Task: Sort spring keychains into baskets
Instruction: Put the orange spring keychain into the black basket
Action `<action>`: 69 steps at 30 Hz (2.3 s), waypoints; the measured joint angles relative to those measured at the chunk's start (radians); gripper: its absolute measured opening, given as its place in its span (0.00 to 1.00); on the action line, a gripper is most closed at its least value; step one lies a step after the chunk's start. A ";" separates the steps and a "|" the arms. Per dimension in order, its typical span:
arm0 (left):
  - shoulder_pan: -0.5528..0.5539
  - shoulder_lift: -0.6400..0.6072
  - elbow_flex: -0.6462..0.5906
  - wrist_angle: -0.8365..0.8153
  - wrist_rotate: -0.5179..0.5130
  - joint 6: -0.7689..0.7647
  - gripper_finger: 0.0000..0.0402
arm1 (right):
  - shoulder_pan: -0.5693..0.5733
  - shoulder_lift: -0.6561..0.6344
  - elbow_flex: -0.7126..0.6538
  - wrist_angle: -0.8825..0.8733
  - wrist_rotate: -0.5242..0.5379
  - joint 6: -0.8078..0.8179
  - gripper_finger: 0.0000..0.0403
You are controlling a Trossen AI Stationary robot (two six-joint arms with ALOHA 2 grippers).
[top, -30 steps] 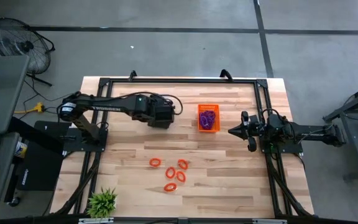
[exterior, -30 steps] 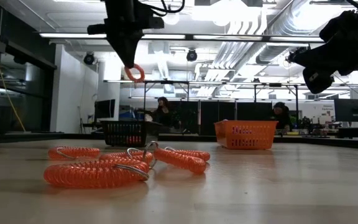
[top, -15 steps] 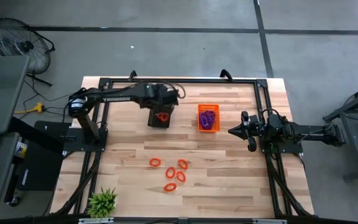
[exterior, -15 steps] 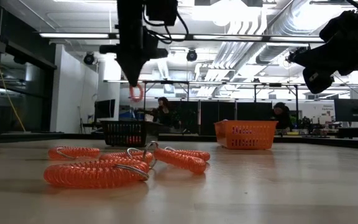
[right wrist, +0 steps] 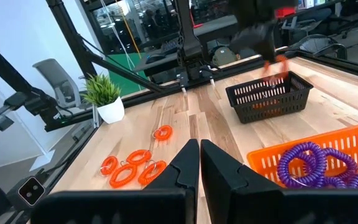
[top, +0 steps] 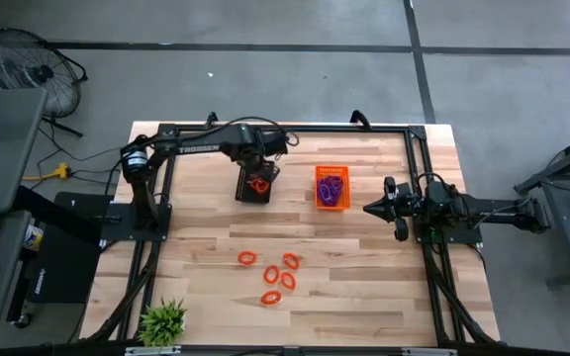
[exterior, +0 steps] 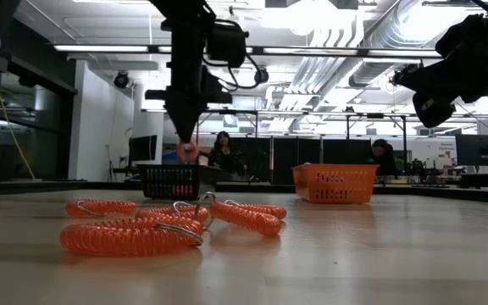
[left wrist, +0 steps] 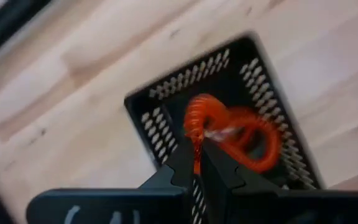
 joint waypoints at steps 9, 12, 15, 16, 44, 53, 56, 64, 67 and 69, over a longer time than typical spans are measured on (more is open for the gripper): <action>0.022 0.021 0.007 -0.005 0.071 0.040 0.02 | 0.000 0.000 0.000 0.000 0.000 0.000 0.03; 0.022 0.042 0.002 -0.019 0.096 0.043 0.02 | 0.000 0.000 0.000 0.000 0.000 0.000 0.03; 0.021 0.051 0.006 -0.017 0.128 0.047 0.02 | 0.000 0.000 0.000 0.000 0.000 0.000 0.03; 0.021 0.054 0.005 -0.027 0.134 0.050 0.02 | 0.000 0.000 0.000 0.000 0.000 0.000 0.03; 0.013 0.054 0.004 -0.130 0.227 -0.025 0.28 | 0.000 0.000 0.000 0.000 0.000 0.000 0.03; -0.176 0.054 0.004 -0.154 0.284 -0.120 0.29 | 0.000 0.000 0.000 0.000 0.000 0.000 0.03; -0.272 0.054 0.004 -0.149 0.302 -0.209 0.29 | 0.000 0.000 0.000 0.000 0.000 0.000 0.03; -0.517 0.053 0.004 -0.117 0.286 -0.528 0.29 | 0.000 0.000 0.000 0.000 0.000 0.000 0.03; -0.579 0.053 0.004 -0.072 0.255 -0.625 0.29 | 0.000 0.000 0.000 0.000 0.000 0.000 0.03; -0.604 0.053 0.004 -0.053 0.243 -0.679 0.29 | 0.000 0.000 0.000 0.000 0.000 0.000 0.03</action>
